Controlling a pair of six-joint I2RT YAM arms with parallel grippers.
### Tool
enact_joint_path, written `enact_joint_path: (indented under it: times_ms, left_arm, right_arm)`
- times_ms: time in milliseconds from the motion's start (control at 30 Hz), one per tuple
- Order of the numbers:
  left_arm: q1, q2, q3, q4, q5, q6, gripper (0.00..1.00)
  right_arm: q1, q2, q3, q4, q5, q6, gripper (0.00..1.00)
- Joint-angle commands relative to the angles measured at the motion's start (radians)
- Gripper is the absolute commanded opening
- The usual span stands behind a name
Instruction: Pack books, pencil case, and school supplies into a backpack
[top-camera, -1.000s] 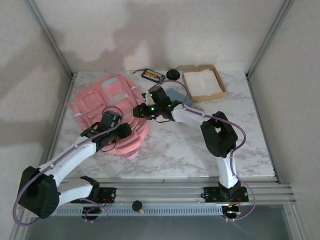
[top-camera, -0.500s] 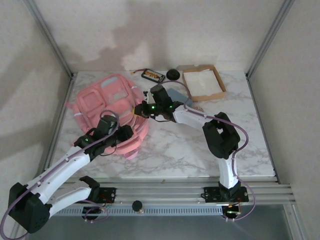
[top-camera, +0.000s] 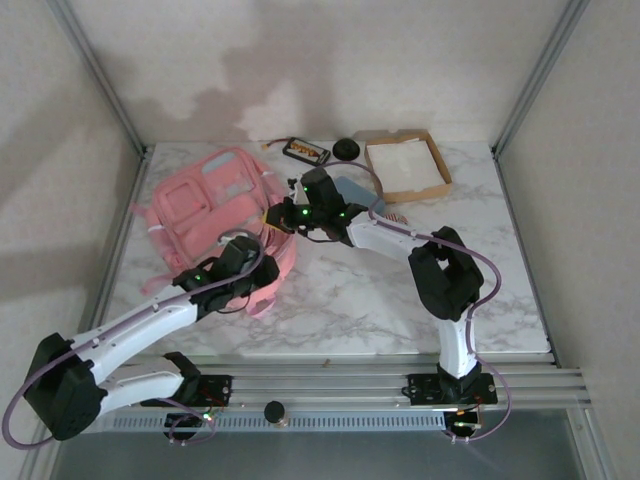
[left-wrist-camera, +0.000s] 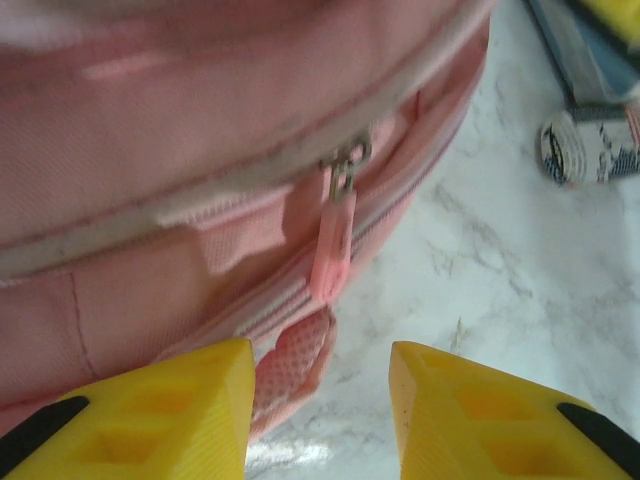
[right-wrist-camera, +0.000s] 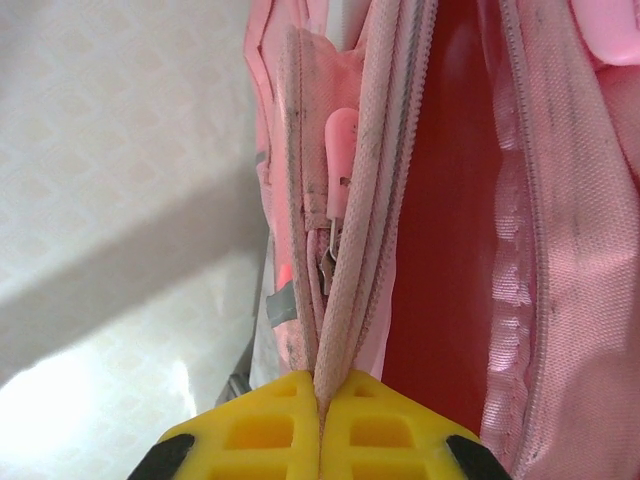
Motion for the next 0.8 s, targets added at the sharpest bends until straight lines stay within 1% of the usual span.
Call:
enact_joint_path:
  times_ms: [0,100,200,333,467,633,767]
  left_arm:
    - [-0.011,0.034,0.082,-0.021,-0.121,-0.058,0.40]
    - [-0.013,0.095,0.130,-0.048,-0.100,-0.027,0.40]
    - [-0.016,0.161,0.198,-0.158,-0.148,-0.043,0.38]
    - [-0.023,0.190,0.220,-0.167,-0.144,-0.049,0.38]
    - [-0.026,0.236,0.237,-0.213,-0.170,-0.054,0.38]
    - [-0.034,0.279,0.243,-0.189,-0.182,-0.050,0.38]
    - [-0.034,0.320,0.252,-0.153,-0.189,-0.049,0.35]
  right_arm:
    - [0.013,-0.079,-0.001,0.100,0.001,0.023,0.00]
    - [0.017,-0.073,0.000,0.104,0.001,0.025,0.00]
    - [0.017,-0.070,-0.003,0.101,0.002,0.024,0.00]
    - [0.017,-0.067,-0.004,0.107,0.001,0.025,0.00]
    - [0.017,-0.061,0.003,0.112,0.002,0.027,0.00]
    - [0.017,-0.056,0.008,0.114,0.005,0.029,0.00]
    - [0.027,-0.059,0.004,0.116,0.011,0.033,0.00]
